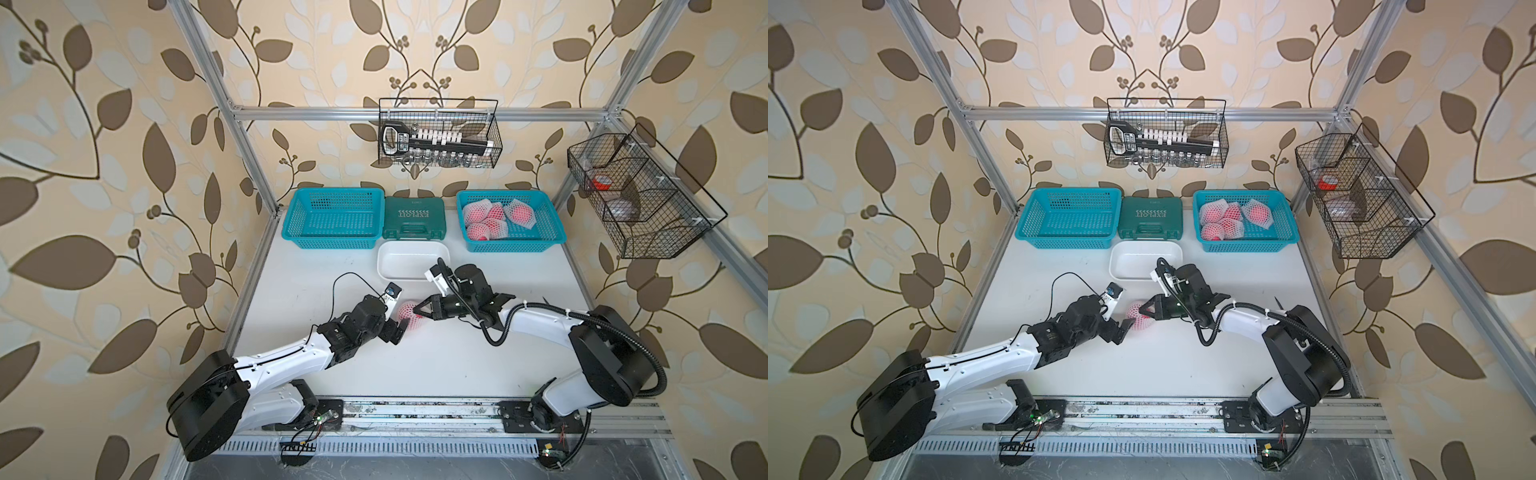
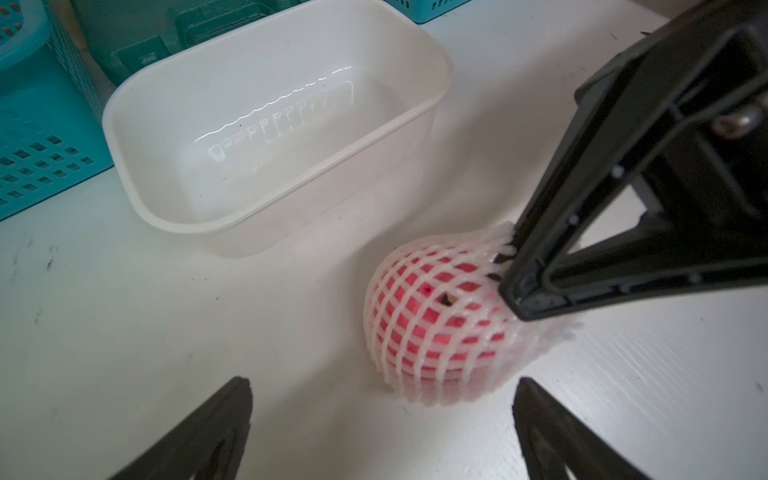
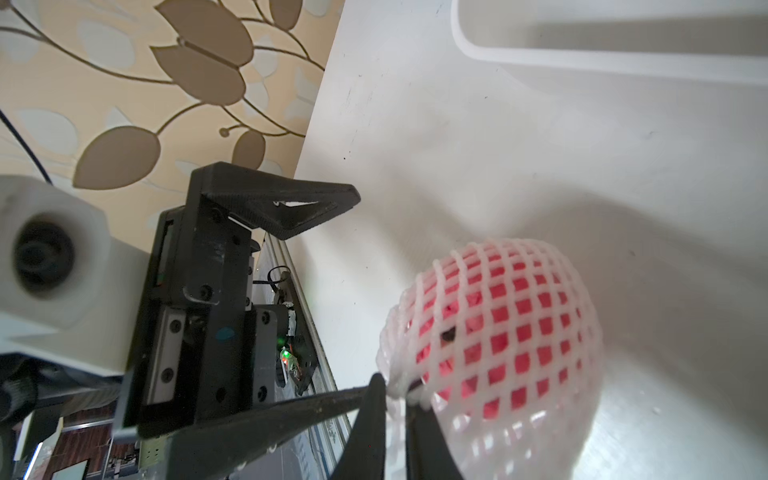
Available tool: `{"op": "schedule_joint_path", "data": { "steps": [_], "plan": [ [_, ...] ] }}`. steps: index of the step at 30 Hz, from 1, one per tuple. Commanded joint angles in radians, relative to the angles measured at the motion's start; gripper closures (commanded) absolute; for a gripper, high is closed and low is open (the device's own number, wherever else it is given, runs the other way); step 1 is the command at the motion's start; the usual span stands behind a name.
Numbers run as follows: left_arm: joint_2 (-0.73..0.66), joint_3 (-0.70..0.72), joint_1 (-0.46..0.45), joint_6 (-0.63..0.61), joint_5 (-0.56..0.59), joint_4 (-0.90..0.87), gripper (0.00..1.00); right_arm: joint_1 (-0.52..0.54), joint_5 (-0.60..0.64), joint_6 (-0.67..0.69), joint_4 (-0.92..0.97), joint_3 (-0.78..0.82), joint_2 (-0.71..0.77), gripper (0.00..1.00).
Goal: Remove foam nets from apples
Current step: Remove the foam net from the apple.
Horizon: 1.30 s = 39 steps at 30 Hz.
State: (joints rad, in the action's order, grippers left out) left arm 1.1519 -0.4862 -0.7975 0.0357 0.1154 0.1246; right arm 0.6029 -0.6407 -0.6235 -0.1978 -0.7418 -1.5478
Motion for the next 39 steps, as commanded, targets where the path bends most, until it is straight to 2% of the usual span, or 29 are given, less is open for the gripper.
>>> {"op": "schedule_joint_path", "data": {
  "steps": [1, 6, 12, 17, 19, 21, 24, 33, 36, 39],
  "plan": [
    [0.01, -0.001, 0.007, 0.029, 0.027, 0.009, 0.01, 0.011, 0.039, 0.027, 0.047, -0.032, -0.012, 0.87],
    [0.035, 0.004, 0.007, 0.035, 0.035, 0.023, 0.01, 0.012, 0.049, 0.043, 0.088, -0.063, 0.012, 0.75],
    [0.038, 0.013, 0.007, 0.03, 0.048, 0.03, 0.01, 0.012, 0.119, 0.097, 0.235, -0.115, 0.134, 0.43],
    [0.041, 0.016, 0.009, 0.03, 0.051, 0.029, 0.01, 0.0, 0.341, 0.099, 0.371, -0.095, 0.261, 0.17],
    [0.05, 0.018, 0.01, 0.029, 0.053, 0.035, 0.01, -0.035, 0.319, 0.081, 0.369, -0.048, 0.272, 0.12],
    [0.058, 0.011, 0.01, 0.033, 0.055, 0.024, 0.01, -0.074, 0.203, 0.059, 0.324, 0.007, 0.263, 0.1],
    [0.057, 0.014, 0.012, 0.033, 0.046, 0.033, 0.01, -0.056, 0.116, 0.041, 0.255, 0.041, 0.251, 0.05],
    [0.047, 0.006, 0.012, 0.025, 0.046, 0.028, 0.01, -0.022, 0.088, 0.041, 0.18, 0.017, 0.1, 0.02],
    [0.036, 0.011, 0.012, 0.027, 0.046, 0.024, 0.01, -0.008, 0.09, 0.042, 0.166, -0.002, 0.058, 0.05],
    [0.023, 0.017, 0.011, 0.029, 0.047, 0.024, 0.01, -0.002, 0.103, 0.04, 0.153, -0.014, 0.04, 0.15]
  ]
}}
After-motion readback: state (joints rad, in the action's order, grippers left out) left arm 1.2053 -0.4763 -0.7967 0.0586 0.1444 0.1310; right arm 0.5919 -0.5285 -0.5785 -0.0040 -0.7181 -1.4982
